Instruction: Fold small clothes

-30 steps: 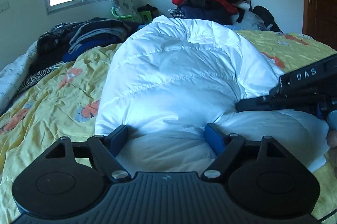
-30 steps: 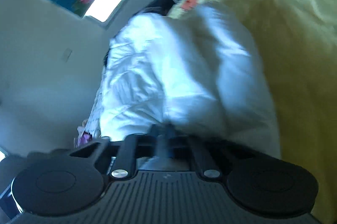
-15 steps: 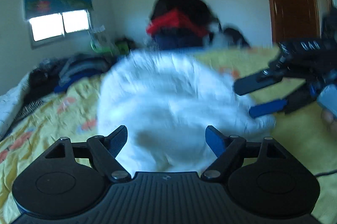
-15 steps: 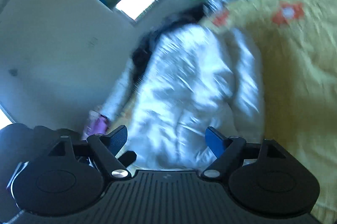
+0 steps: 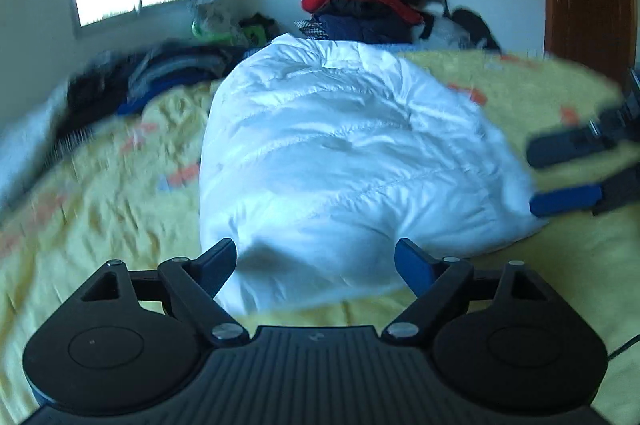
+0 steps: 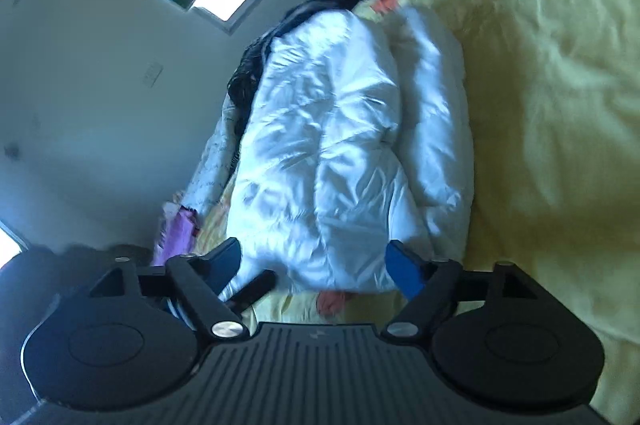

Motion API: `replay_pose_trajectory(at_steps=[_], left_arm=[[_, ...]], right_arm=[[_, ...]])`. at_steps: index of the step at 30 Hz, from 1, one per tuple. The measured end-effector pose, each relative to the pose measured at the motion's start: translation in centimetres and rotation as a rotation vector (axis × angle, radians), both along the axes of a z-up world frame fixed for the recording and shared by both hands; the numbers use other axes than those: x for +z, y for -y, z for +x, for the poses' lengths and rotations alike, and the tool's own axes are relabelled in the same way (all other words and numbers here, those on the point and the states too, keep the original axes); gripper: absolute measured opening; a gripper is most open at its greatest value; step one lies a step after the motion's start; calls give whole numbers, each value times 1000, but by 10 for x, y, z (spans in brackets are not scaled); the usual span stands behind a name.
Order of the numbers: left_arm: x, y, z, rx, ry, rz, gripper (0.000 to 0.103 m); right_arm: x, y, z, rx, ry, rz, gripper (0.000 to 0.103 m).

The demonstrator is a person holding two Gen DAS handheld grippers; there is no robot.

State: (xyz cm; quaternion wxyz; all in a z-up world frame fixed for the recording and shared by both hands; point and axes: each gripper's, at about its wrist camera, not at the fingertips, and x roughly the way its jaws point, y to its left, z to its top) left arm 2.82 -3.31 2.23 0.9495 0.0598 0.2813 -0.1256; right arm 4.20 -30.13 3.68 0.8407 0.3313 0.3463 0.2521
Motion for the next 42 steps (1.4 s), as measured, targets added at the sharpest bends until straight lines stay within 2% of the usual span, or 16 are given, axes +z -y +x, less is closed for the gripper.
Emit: replay_pose_trajectory(at_steps=[1,3,5,10,14,16,19,21,24,26,29,31,36,42], left_arm=[[1,-5,-5,14,-23,-44,87],[0,-10,-14,59,-43,-80,87],[-4,-11,-21,84,-47,-85,87],[-3,-18,-35,79,-62,-84,87],[-5,-29,-35,96,-96,-112,87],[-10,-28,-31,104,-106,-120,87],[-16,-17,-23,100,-93,-108,87],[-20,-7,-17,107,-67,-75,87],[-26,1,-8,130,-54,-61,87],[-30,2,-5,146,-48,-68,87],[-37,3,0,168,-68,-71,87],[-41,2,3,175,-97,-67,87],[-44,6,4,182,-123,-16,92],[-47,1,5,201,-130,-34,103]], right_arm=[[7,0,-13,-4,27,-49,90],[16,-3,-36,-11,50,-121,94],[20,-6,-53,32,16,-143,94],[26,-5,-91,357,-167,-45,94],[43,16,-122,432,-214,-51,97],[50,25,-127,384,-196,-112,99],[55,26,-117,199,-110,-240,102],[51,18,-100,63,-53,-308,102],[37,-5,-76,-71,23,-422,102],[21,-24,-60,-109,54,-503,102],[-12,-43,-38,-167,0,-596,101],[-22,-57,-39,-224,77,-666,102],[-35,-87,-27,-266,52,-828,102],[-38,-91,-23,-315,38,-828,103]])
